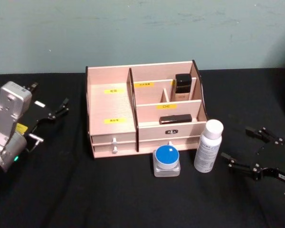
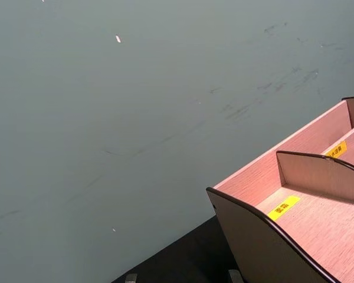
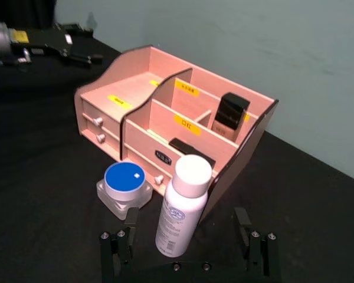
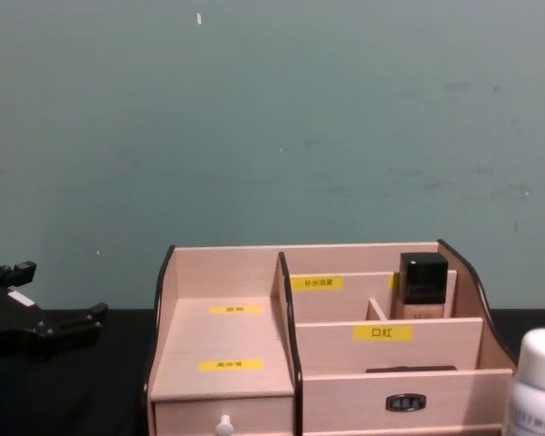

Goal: Pick up the facial cleanser and watermelon frost from the table and place them into the tiered storage box.

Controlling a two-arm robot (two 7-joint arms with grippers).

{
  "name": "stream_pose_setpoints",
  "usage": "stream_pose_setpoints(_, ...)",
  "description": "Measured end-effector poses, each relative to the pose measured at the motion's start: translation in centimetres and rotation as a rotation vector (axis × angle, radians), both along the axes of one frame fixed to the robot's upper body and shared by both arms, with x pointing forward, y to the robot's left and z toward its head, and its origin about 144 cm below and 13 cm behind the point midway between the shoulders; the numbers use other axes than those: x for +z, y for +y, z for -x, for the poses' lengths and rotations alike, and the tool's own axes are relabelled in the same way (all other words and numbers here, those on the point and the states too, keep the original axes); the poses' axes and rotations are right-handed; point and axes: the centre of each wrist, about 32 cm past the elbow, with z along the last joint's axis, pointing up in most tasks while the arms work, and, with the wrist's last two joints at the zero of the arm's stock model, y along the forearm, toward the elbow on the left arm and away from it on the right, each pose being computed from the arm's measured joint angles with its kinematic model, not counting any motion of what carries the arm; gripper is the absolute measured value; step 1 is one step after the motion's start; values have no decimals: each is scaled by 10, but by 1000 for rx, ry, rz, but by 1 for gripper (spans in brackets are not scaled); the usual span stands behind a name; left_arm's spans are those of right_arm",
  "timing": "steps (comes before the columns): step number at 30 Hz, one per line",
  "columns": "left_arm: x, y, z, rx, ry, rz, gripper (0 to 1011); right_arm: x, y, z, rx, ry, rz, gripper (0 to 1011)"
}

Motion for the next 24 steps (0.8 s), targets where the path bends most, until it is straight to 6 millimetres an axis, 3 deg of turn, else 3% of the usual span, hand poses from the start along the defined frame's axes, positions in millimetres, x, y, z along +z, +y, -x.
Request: stream_pose_setpoints(24,0,0,0,0,0,0,1001,-28,12,-37,-12,47,-6,1002)
